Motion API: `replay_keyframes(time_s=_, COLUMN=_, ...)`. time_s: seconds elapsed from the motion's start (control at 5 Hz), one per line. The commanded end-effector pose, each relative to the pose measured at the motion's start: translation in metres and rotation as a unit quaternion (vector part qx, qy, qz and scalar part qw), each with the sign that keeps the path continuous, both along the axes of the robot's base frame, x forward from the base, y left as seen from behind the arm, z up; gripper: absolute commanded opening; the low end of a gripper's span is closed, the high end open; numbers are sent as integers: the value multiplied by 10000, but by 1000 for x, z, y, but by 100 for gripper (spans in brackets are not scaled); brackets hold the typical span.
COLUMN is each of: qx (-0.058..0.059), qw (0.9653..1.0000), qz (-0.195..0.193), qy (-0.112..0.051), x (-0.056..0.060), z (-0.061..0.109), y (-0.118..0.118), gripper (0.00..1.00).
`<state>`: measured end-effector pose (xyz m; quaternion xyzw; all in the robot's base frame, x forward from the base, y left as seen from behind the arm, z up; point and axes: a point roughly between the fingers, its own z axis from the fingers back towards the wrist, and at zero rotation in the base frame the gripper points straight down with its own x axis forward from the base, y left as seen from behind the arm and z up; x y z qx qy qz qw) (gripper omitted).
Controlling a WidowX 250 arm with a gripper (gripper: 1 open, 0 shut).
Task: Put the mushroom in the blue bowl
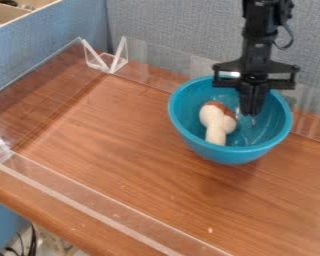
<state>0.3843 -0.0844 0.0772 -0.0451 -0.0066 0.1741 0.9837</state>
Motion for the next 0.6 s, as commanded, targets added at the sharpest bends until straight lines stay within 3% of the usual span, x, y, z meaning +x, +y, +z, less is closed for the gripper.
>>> replay_keyframes(time_s=0.0, qx=-90, qw=9985, qz=-355, qy=-416, x=6, z=22, y=-12, gripper=0)
replay_keyframes(time_s=0.4, qx=-136, qw=9936, qz=-1086, qy=-274, x=-4, z=10, y=-32, gripper=0)
